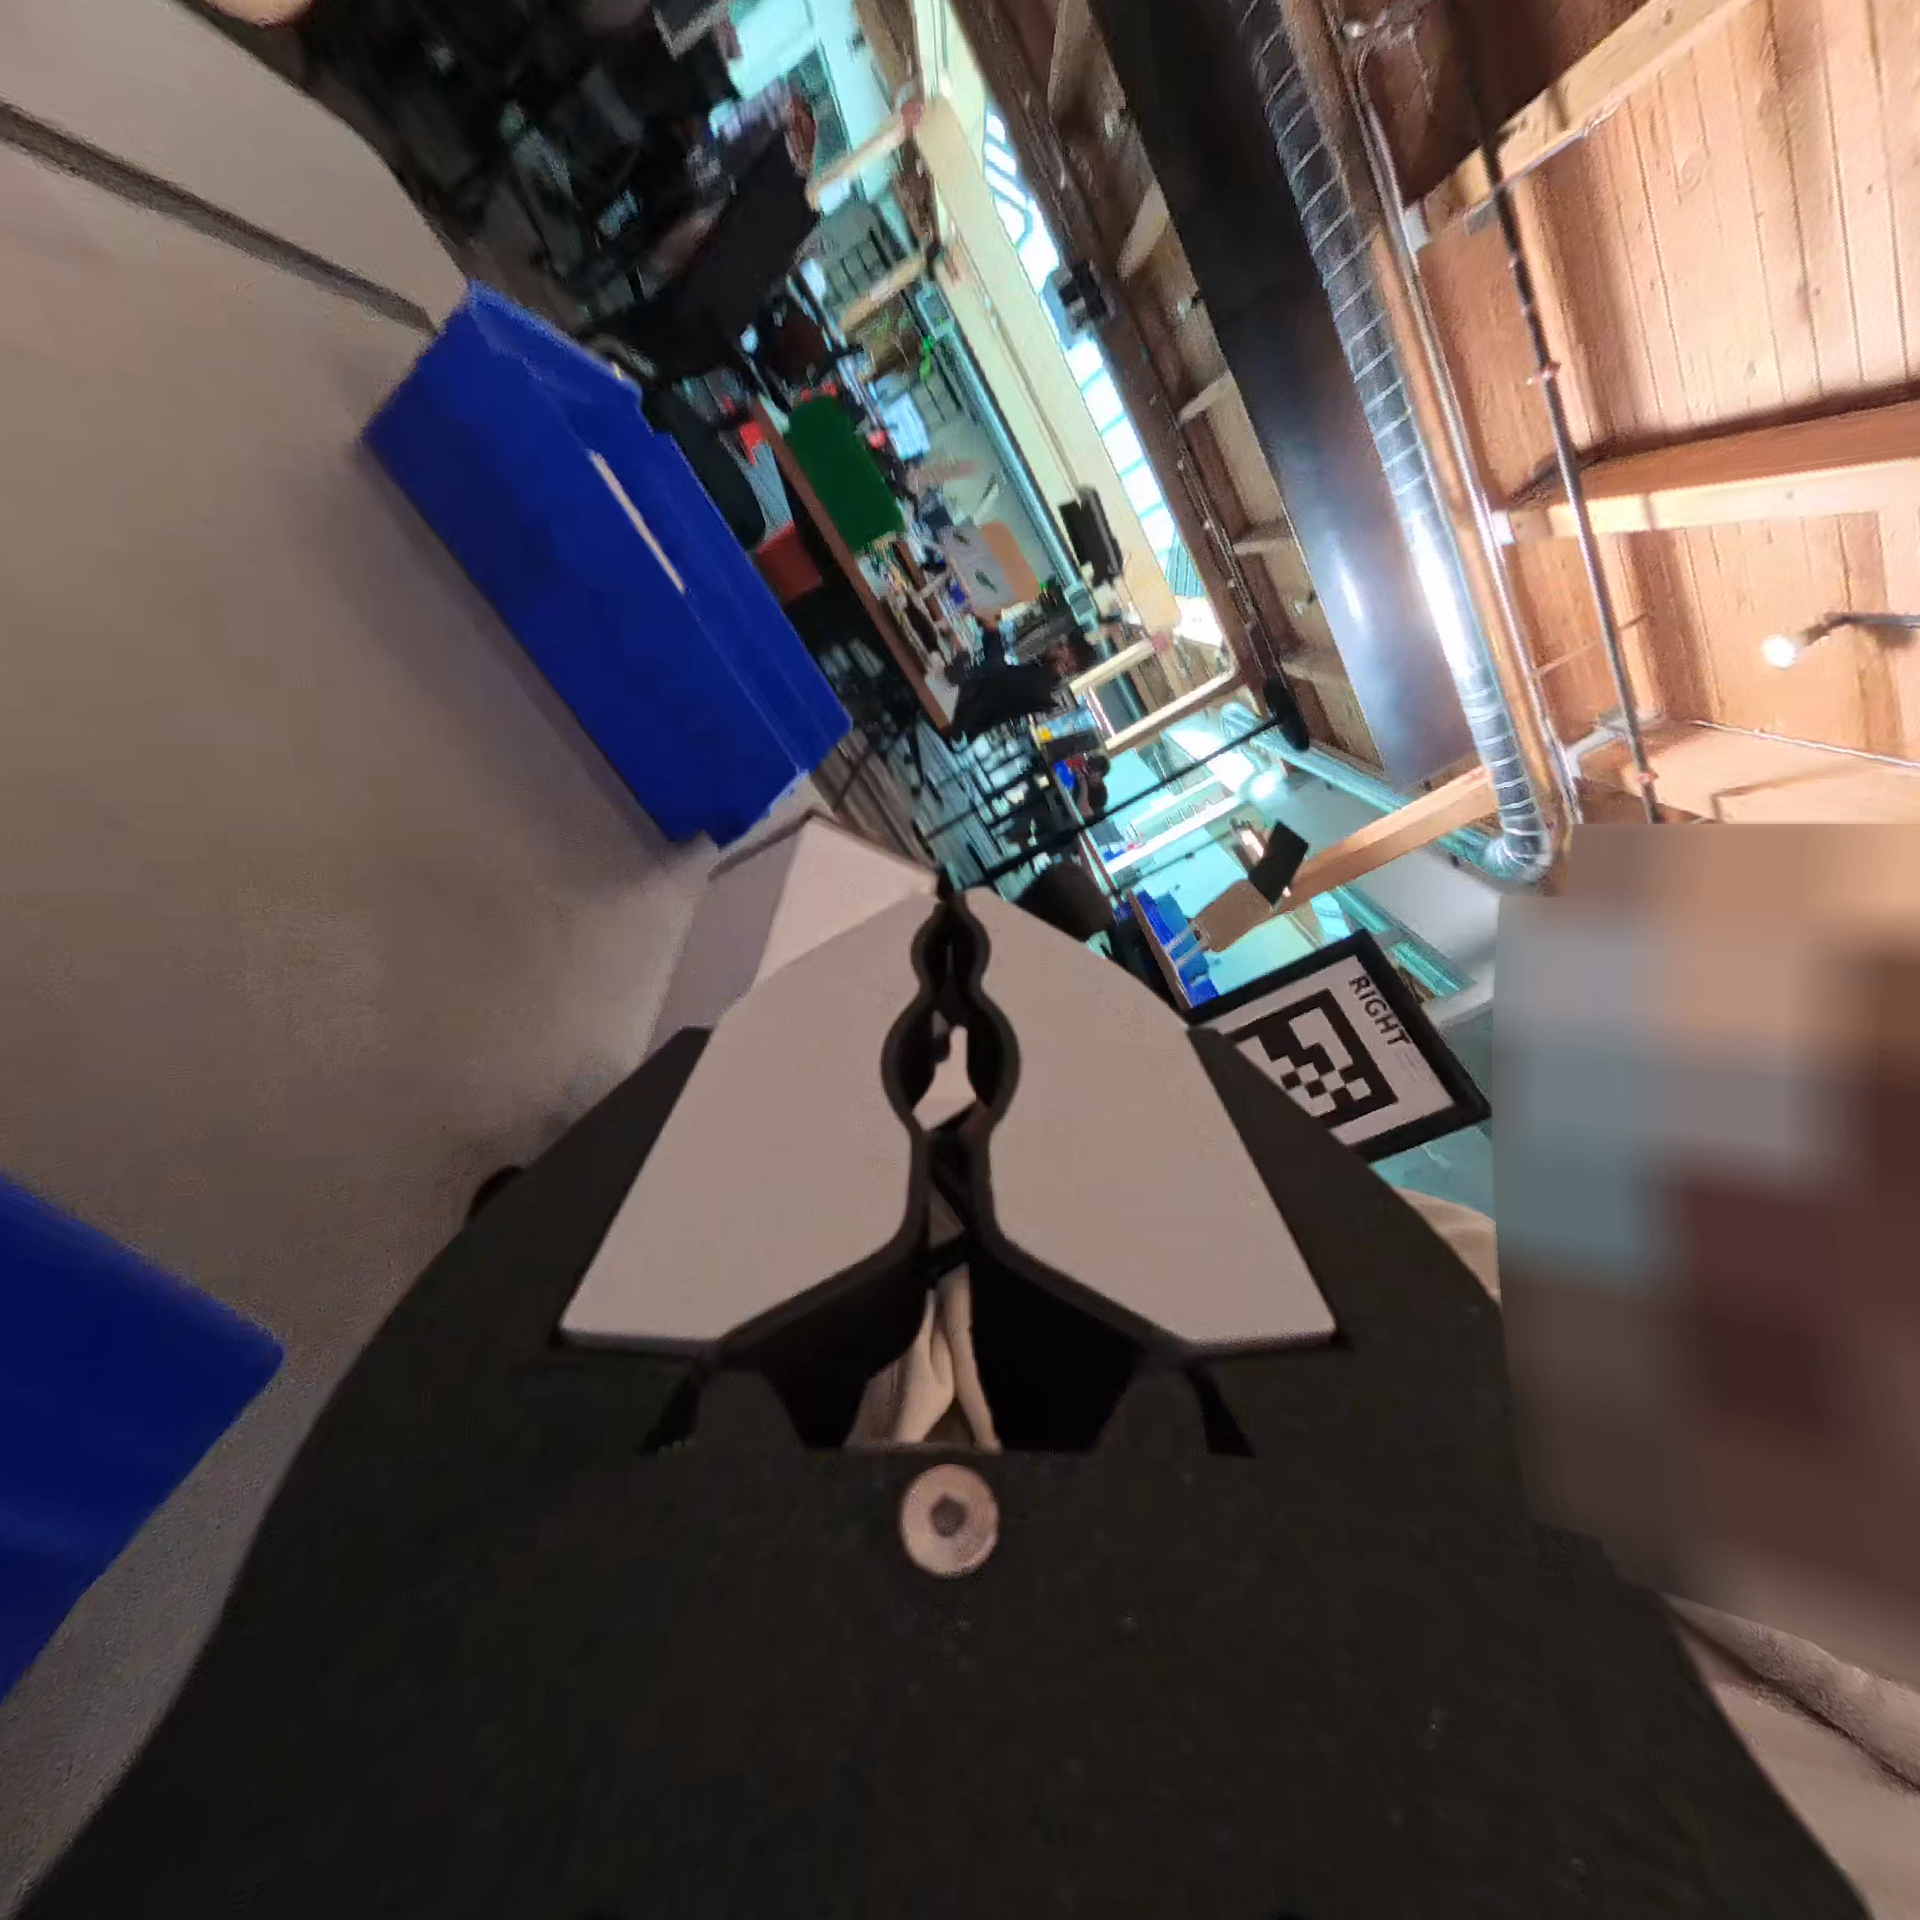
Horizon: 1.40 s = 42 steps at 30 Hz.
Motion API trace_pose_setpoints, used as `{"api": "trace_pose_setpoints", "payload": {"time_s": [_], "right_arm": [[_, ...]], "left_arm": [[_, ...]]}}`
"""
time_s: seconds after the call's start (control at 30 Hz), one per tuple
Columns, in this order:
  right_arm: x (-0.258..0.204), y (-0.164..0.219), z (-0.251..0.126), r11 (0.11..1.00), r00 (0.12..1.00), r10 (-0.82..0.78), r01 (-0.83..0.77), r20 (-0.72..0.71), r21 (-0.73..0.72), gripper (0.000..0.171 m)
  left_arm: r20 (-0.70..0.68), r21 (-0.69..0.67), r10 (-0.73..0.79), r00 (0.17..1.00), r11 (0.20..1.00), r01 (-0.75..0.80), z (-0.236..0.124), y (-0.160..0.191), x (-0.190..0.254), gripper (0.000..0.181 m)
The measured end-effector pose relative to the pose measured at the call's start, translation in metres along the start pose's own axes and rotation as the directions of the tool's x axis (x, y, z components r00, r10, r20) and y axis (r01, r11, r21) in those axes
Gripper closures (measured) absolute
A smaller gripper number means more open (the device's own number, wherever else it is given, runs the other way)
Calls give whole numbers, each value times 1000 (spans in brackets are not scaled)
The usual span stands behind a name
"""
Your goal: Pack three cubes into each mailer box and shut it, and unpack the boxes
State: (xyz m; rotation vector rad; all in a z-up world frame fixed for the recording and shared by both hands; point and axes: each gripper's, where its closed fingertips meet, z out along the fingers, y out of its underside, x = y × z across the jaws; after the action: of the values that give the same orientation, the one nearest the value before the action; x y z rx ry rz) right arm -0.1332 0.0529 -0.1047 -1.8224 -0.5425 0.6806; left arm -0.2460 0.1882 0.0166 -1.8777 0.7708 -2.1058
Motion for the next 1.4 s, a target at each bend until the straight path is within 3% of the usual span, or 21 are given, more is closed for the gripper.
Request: {"api": "trace_pose_setpoints", "payload": {"time_s": [0.03,0.13,0.2,0.27,0.37,0.53,0.63,0.77,0.9,0.97,1.07,1.23,1.33,1.4], "right_arm": [[16,-2,9,1000,999,13,-12,-37,9,79],[59,15,30,995,990,-32,19,-138,-95,107],[72,27,31,977,981,33,-72,-191,-201,92],[66,26,26,977,986,55,-86,-156,-197,96],[56,31,18,978,988,96,-116,-118,-172,99],[34,44,17,964,987,150,-160,-59,-214,100],[29,33,25,970,990,132,-140,-54,-199,91],[42,18,57,965,997,66,-76,-48,-251,73],[29,6,93,962,995,90,-75,47,-262,50],[15,5,105,965,999,-16,25,39,-262,43],[25,24,110,888,959,-262,193,-113,-418,26],[32,45,106,861,944,-277,163,-177,-482,29],[40,60,107,849,961,-209,86,-182,-522,37],[43,56,105,858,963,-199,80,-184,-508,52]], "left_arm": [[58,-30,16,998,999,-14,9,7,-14,181],[192,-76,100,976,993,-86,25,23,-33,181],[288,-169,186,939,975,-141,31,44,-43,175],[406,-267,264,875,950,-162,30,67,-58,151],[511,-337,365,778,918,-209,21,85,-67,130],[597,-378,439,672,892,-248,-6,95,-63,118],[665,-310,459,589,887,-341,-21,88,-74,120],[696,-266,447,562,887,-377,-13,87,-97,110],[712,-354,524,468,843,-405,-3,91,-110,111],[719,-374,535,444,836,-402,-1,94,-117,111],[712,-363,533,456,836,-411,3,98,-120,113],[729,-357,536,426,828,-432,4,98,-121,113],[735,-380,562,379,805,-456,7,100,-123,109],[731,-414,587,348,787,-457,11,102,-124,104]]}}
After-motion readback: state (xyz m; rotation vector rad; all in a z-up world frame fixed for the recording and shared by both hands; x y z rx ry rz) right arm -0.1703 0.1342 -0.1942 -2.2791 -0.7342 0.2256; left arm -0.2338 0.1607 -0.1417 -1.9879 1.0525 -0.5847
